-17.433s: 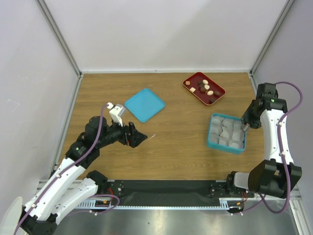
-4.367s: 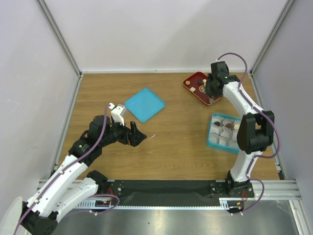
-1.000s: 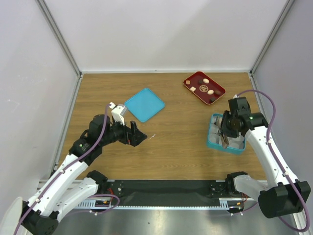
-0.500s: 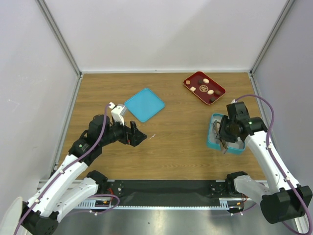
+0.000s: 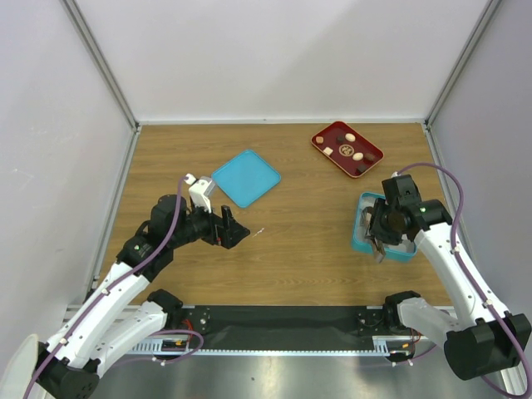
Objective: Pack the chocolate
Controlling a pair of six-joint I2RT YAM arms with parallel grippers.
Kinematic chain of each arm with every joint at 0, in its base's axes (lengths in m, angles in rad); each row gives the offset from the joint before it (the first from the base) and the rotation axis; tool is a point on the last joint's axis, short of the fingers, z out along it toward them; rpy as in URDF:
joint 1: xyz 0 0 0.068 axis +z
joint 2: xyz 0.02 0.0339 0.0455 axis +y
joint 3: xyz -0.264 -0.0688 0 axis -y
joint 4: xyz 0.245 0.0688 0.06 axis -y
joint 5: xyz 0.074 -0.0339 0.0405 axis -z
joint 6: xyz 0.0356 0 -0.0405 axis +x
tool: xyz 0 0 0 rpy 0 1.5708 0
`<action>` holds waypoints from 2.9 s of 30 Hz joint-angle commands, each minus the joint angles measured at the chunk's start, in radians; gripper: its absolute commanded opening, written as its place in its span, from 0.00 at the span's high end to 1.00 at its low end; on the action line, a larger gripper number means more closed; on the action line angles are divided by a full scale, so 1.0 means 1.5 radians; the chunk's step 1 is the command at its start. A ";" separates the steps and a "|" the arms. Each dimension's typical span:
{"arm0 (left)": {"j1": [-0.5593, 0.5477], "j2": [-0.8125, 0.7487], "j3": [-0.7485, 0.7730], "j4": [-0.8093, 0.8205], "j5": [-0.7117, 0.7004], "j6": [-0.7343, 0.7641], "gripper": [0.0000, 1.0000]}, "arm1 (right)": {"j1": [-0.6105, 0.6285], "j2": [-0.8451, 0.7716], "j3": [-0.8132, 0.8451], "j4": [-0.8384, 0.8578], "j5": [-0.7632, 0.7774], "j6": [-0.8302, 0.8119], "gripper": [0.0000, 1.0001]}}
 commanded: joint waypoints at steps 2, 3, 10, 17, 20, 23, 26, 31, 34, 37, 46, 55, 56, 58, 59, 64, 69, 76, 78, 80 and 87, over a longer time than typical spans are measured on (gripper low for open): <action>0.006 -0.006 0.000 0.018 0.009 0.008 0.00 | 0.005 -0.012 0.010 -0.006 0.018 0.014 0.57; 0.006 -0.007 0.000 0.017 0.009 0.008 0.00 | 0.003 -0.011 0.011 -0.007 0.020 0.013 0.57; 0.006 -0.010 0.000 0.016 0.009 0.009 0.00 | 0.005 -0.007 0.044 -0.019 0.038 0.008 0.52; 0.006 -0.010 0.000 0.017 0.009 0.009 0.01 | 0.004 0.045 0.166 -0.009 0.068 -0.024 0.52; 0.006 -0.008 0.001 0.017 0.009 0.009 0.00 | -0.002 0.106 0.222 0.041 0.066 -0.054 0.52; 0.006 -0.007 0.001 0.016 0.008 0.010 0.00 | -0.005 0.171 0.256 0.124 0.073 -0.093 0.52; 0.006 -0.006 0.001 0.015 0.007 0.010 0.00 | -0.010 0.250 0.296 0.192 0.088 -0.120 0.52; 0.006 -0.003 0.002 0.013 0.006 0.010 0.00 | -0.018 0.401 0.385 0.225 0.106 -0.110 0.52; 0.006 -0.003 0.001 0.013 0.003 0.011 0.00 | -0.025 0.452 0.432 0.232 0.108 -0.093 0.51; 0.006 -0.003 0.001 0.013 0.002 0.010 0.00 | -0.031 0.516 0.467 0.232 0.126 -0.086 0.51; 0.006 0.007 0.001 0.011 -0.001 0.011 0.00 | -0.047 0.619 0.499 0.248 0.101 -0.061 0.51; 0.007 0.010 0.002 0.009 -0.006 0.011 0.00 | -0.050 0.676 0.504 0.276 0.088 -0.064 0.51; 0.007 0.011 0.002 0.009 -0.006 0.012 0.00 | -0.051 0.680 0.511 0.276 0.087 -0.066 0.51; 0.006 0.010 0.002 0.008 -0.008 0.012 0.00 | -0.053 0.694 0.518 0.272 0.077 -0.071 0.52; 0.007 0.011 0.002 0.007 -0.009 0.012 0.00 | -0.055 0.696 0.521 0.271 0.073 -0.072 0.53; 0.007 0.012 0.002 0.007 -0.010 0.012 0.00 | -0.055 0.691 0.518 0.280 0.061 -0.079 0.57; 0.007 0.012 0.002 0.008 -0.013 0.012 0.00 | -0.055 0.667 0.519 0.268 0.060 -0.089 0.61; 0.007 0.013 0.001 0.008 -0.008 0.011 0.00 | -0.056 0.621 0.535 0.248 0.048 -0.116 0.65; 0.007 0.013 0.002 0.009 -0.008 0.011 0.00 | -0.056 0.615 0.541 0.241 0.046 -0.121 0.66; 0.007 0.012 0.002 0.008 -0.008 0.011 0.00 | -0.056 0.604 0.541 0.237 0.037 -0.123 0.66; 0.007 0.009 0.001 0.009 -0.006 0.010 0.00 | -0.059 0.566 0.538 0.191 0.043 -0.110 0.66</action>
